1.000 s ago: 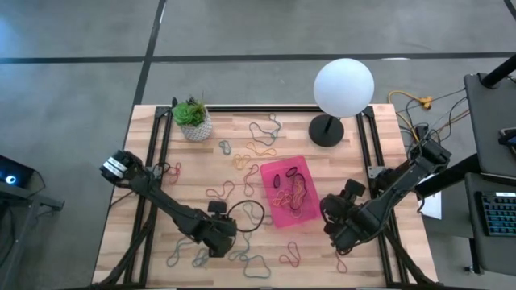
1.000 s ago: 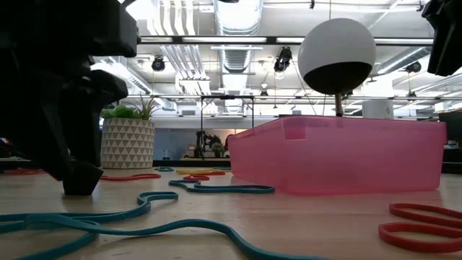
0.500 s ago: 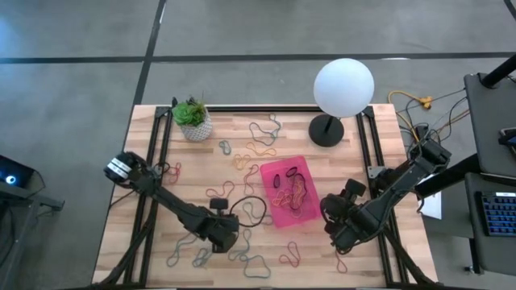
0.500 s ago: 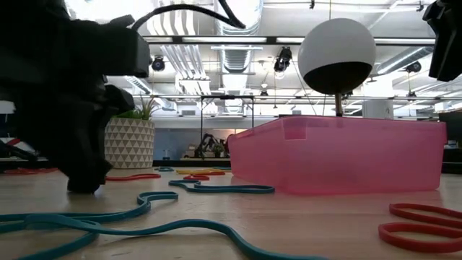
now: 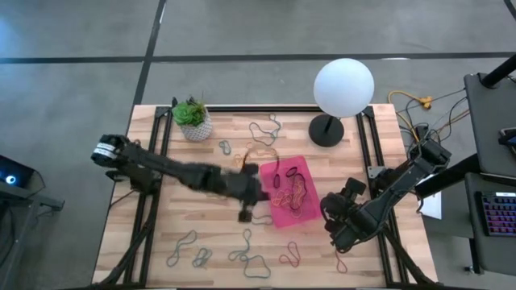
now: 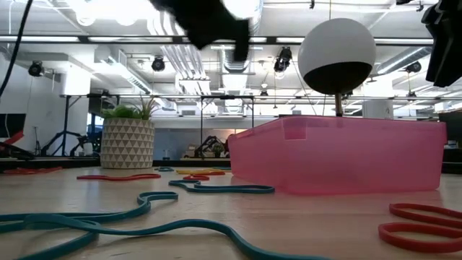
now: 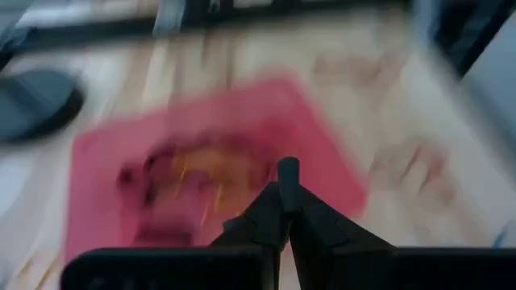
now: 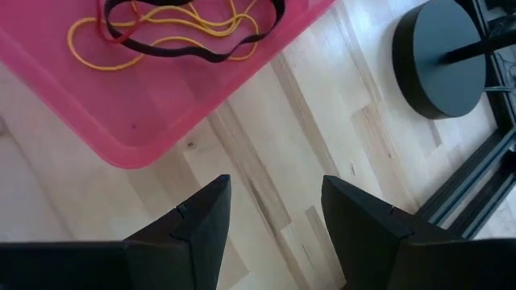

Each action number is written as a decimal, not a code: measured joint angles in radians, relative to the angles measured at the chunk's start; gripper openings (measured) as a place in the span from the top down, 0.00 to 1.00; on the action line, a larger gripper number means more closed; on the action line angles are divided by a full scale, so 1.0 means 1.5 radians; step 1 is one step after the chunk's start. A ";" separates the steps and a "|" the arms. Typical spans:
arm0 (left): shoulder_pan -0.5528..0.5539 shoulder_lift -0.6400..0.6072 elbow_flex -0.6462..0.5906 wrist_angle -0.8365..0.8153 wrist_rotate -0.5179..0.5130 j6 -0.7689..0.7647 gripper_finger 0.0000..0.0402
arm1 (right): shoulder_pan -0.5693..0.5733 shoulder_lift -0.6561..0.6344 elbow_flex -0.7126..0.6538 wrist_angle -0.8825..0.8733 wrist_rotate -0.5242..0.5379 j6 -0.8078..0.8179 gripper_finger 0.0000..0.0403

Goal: Pick and place rubber bands into bin
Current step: Put the black rubber band into the pink bin, then put the red rubber band into the pink bin, then put the blue rubber band into the pink bin

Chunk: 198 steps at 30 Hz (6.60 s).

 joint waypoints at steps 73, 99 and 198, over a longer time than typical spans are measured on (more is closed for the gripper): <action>-0.135 0.051 0.028 -0.232 0.060 -0.508 0.49 | 0.154 0.089 -0.218 0.628 -0.248 -0.626 0.75; -0.125 0.052 0.029 -0.224 0.006 -0.400 0.49 | 0.081 -0.100 -0.008 0.116 0.293 0.387 0.98; 0.052 -0.095 0.098 -0.191 0.151 0.018 1.00 | -0.037 -0.028 -0.019 0.273 -0.035 -0.257 0.41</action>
